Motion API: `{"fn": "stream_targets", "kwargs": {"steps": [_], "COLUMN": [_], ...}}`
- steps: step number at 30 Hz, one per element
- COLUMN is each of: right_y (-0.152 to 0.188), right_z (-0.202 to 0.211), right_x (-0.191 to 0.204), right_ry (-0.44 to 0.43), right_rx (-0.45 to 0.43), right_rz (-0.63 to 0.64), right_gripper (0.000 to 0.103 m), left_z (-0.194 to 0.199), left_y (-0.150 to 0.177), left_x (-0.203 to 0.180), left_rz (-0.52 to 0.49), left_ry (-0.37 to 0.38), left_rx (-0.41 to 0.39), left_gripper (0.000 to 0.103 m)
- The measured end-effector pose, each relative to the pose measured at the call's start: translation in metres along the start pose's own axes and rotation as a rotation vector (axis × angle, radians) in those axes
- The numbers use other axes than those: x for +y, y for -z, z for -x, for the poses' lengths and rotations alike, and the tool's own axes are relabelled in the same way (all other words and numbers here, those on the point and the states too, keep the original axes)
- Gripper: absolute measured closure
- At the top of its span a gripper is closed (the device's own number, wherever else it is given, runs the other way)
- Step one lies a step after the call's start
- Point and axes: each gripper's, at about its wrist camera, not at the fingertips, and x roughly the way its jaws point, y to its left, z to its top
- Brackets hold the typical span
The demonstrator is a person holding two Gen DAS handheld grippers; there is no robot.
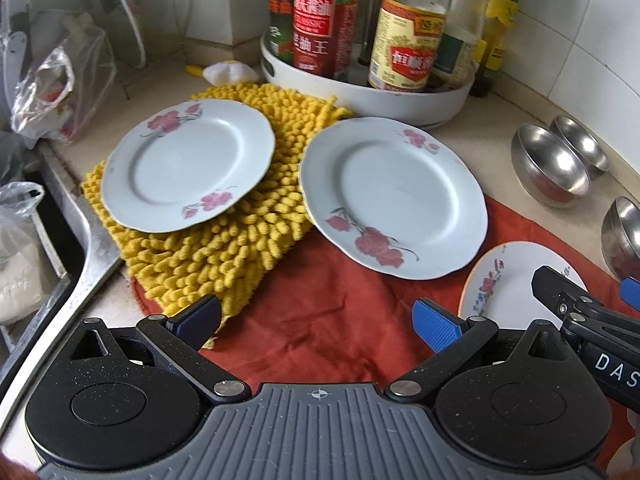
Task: Organize plates and bowls
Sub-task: 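Grasp the rim of the white pink-flower plate with the right tool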
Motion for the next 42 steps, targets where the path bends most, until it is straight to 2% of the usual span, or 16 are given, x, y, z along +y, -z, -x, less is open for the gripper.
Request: {"fn": "stream_targets", "kwargs": {"steps": [5, 9, 13, 15, 18, 21, 24, 27, 29, 34, 35, 38, 42], "right_y": [-0.002, -0.010, -0.026, -0.035, -0.045, -0.052, -0.052, -0.056, -0.060, -0.058, -0.058, -0.061, -0.060], "right_z": [-0.002, -0.003, -0.010, -0.023, -0.049, -0.075, -0.085, -0.094, -0.104, -0.135, -0.137, -0.141, -0.140], "right_x": [-0.006, -0.009, -0.001, 0.002, 0.005, 0.008, 0.005, 0.005, 0.004, -0.002, -0.002, -0.001, -0.002], "right_ry": [0.031, 0.043, 0.003, -0.011, -0.056, -0.076, -0.113, -0.138, -0.140, -0.291, -0.303, -0.361, -0.384], "right_rx": [0.002, -0.004, -0.056, -0.039, 0.003, 0.073, 0.122, 0.117, 0.141, 0.242, 0.221, 0.234, 0.256], "right_rz": [-0.028, -0.045, -0.004, 0.000, 0.004, 0.014, 0.007, 0.016, 0.001, -0.098, -0.104, -0.127, -0.121], "right_gripper": [0.003, 0.003, 0.003, 0.003, 0.005, 0.014, 0.016, 0.018, 0.023, 0.027, 0.028, 0.030, 0.030], "left_z": [-0.006, -0.018, -0.037, -0.048, -0.061, -0.068, -0.072, -0.074, -0.078, -0.090, -0.091, -0.090, -0.085], "left_y": [-0.010, -0.021, -0.029, -0.034, -0.039, -0.044, -0.049, -0.057, -0.063, -0.067, -0.067, -0.068, -0.069], "left_x": [-0.006, 0.003, 0.026, 0.037, 0.040, 0.036, 0.034, 0.030, 0.026, 0.010, 0.008, 0.006, 0.012], "left_rz": [-0.042, -0.063, 0.035, 0.087, 0.078, 0.032, -0.002, -0.023, -0.045, -0.124, -0.140, -0.134, -0.103], "left_ry": [0.046, 0.172, 0.264, 0.302, 0.306, 0.321, 0.338, 0.346, 0.357, 0.329, 0.333, 0.348, 0.365], "left_rx": [-0.003, 0.004, 0.045, 0.082, 0.121, 0.142, 0.125, 0.087, 0.066, 0.068, 0.067, 0.069, 0.075], "left_gripper": [0.000, 0.000, 0.000, 0.000, 0.002, 0.002, 0.002, 0.003, 0.004, 0.001, 0.001, 0.001, 0.001]}}
